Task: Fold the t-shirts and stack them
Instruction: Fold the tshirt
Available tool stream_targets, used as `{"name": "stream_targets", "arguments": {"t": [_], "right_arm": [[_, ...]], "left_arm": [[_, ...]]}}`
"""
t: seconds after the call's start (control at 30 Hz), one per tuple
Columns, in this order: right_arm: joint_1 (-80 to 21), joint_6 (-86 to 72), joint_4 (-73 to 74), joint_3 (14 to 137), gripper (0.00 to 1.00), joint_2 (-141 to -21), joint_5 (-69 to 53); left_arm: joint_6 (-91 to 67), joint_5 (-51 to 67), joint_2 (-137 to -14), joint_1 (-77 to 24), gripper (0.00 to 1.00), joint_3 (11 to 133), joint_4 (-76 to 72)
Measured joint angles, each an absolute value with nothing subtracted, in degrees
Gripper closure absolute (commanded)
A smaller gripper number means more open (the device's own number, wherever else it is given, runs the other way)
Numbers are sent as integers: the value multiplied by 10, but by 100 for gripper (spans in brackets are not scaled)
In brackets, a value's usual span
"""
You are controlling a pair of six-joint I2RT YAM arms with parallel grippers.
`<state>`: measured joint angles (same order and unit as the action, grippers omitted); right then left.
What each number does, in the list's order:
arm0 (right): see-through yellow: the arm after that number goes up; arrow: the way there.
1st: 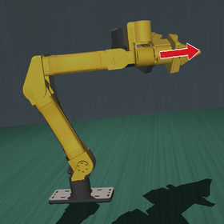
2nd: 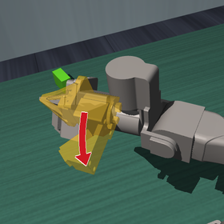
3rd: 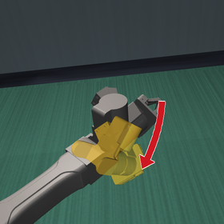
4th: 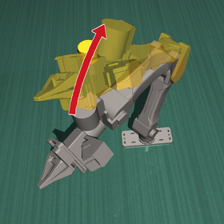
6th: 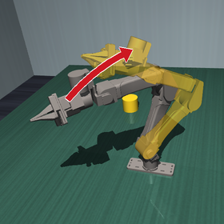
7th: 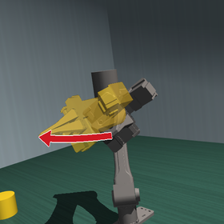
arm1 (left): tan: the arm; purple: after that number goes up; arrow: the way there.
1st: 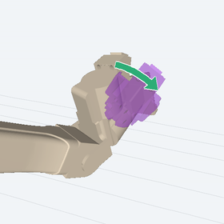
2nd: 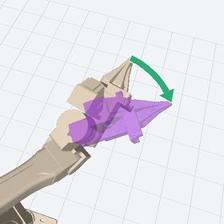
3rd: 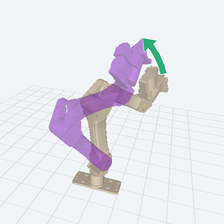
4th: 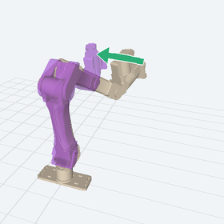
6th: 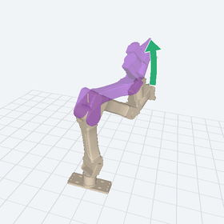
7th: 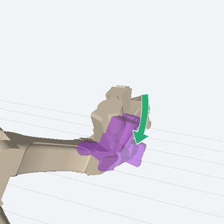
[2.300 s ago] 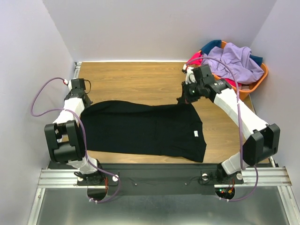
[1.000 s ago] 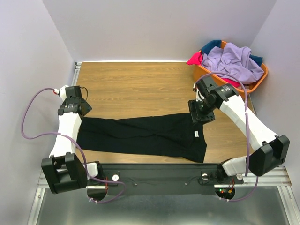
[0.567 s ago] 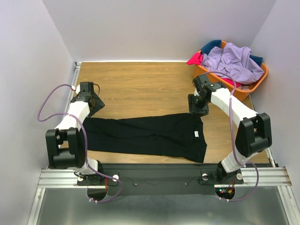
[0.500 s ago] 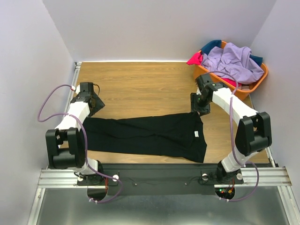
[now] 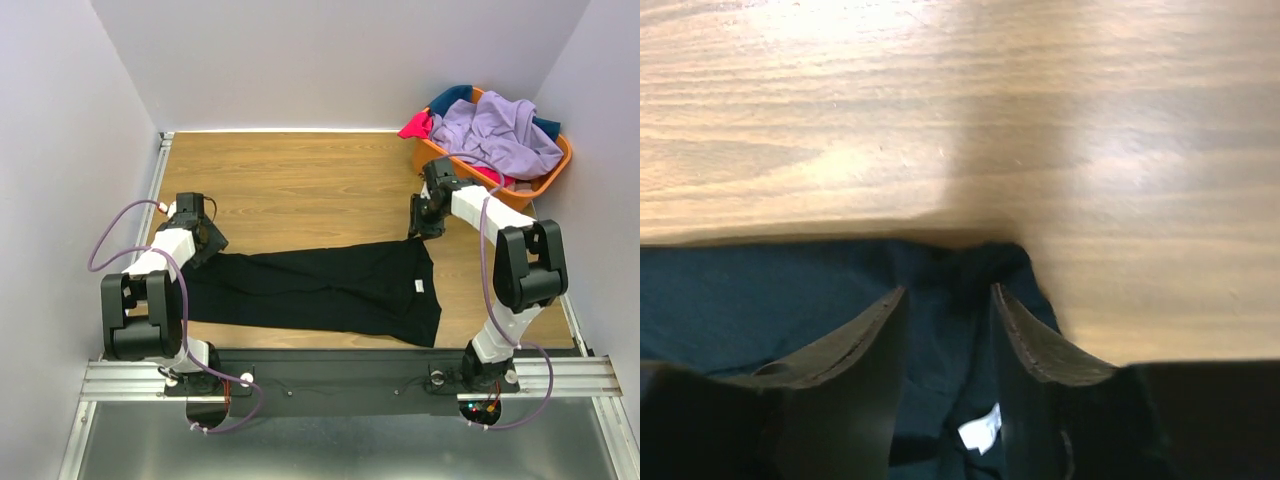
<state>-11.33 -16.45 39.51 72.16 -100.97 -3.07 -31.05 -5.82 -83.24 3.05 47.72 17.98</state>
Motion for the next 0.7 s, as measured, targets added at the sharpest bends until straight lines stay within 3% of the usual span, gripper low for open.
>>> {"name": "stream_targets", "arguments": {"t": [0.1, 0.37, 0.4, 0.47, 0.7], "right_arm": [[-113, -166, 382, 722, 83, -1030, -37], [-102, -174, 376, 722, 80, -1058, -46], [-101, -175, 375, 722, 81, -1058, -46], [-98, -176, 374, 722, 99, -1058, -48], [-90, -178, 370, 723, 100, -1068, -47]], "left_arm": [[-311, -57, -833, 30, 36, 473, 174], [-312, -49, -860, 30, 36, 464, 154], [-312, -49, -864, 30, 36, 464, 152], [-312, -49, -866, 30, 36, 464, 149], [-311, -49, -872, 30, 36, 465, 142]]}}
